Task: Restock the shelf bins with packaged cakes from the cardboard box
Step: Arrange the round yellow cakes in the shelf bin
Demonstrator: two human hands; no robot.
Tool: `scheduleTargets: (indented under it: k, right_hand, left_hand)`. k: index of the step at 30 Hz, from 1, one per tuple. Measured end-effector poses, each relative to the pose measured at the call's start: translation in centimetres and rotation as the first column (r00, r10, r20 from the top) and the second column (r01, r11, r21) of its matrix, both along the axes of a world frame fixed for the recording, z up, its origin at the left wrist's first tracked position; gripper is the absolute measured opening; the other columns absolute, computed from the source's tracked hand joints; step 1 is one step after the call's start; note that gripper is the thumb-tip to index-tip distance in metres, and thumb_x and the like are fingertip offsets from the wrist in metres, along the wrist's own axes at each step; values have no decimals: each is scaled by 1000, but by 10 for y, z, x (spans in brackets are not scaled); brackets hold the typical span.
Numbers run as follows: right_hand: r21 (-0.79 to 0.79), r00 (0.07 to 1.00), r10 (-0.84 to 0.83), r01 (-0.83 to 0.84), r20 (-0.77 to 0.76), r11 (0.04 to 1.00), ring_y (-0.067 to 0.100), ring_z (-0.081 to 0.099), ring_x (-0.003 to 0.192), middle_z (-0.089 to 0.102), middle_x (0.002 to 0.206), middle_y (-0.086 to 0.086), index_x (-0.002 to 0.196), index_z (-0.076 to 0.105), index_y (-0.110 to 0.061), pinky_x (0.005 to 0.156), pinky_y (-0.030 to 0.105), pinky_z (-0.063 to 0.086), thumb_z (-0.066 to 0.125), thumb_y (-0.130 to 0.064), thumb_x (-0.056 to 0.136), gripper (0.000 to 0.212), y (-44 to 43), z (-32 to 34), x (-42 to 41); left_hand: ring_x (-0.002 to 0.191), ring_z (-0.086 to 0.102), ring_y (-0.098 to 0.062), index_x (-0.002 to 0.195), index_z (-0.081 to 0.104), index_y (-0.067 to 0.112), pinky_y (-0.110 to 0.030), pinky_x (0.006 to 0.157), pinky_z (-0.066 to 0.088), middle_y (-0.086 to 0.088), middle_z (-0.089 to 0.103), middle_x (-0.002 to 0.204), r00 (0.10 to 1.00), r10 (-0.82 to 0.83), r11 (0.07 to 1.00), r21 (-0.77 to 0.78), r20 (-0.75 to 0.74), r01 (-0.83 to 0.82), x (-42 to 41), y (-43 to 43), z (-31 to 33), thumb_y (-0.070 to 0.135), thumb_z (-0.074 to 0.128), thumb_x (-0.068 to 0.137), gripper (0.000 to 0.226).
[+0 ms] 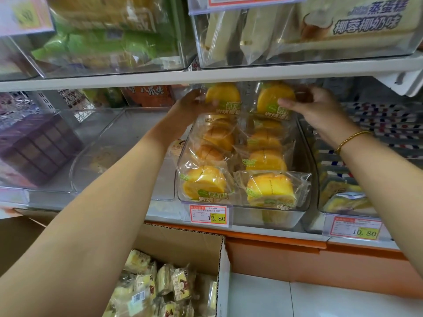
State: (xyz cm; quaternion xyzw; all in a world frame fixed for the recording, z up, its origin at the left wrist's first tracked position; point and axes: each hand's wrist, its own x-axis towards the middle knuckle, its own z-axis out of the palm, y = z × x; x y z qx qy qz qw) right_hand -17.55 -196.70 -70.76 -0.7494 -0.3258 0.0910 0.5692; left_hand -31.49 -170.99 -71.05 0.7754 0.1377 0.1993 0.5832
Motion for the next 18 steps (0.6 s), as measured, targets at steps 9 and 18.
scheduleTargets:
  k: [9,18]
  right_hand:
    - [29,991,-114,112,74,993,11,62,104,66,114,-2,118,61,-16,89,28,49,78,-37,75,51,9,-11,-10]
    - [-88,995,-11,19,95,996,12,55,111,62,120,-4,123,56,-23,97,33,42,77,-33,76,53,-4,1,-13]
  left_hand:
    - [105,66,-13,115,63,16,-40,104,46,1,70,112,995,28,990,139,-98,-14,-1,1,-7,49,86,52,75]
    - [112,62,-23,120,62,1,-32,101,48,-11,67,115,994,52,985,167,-99,-35,-9,12,-1,21,80,72,55]
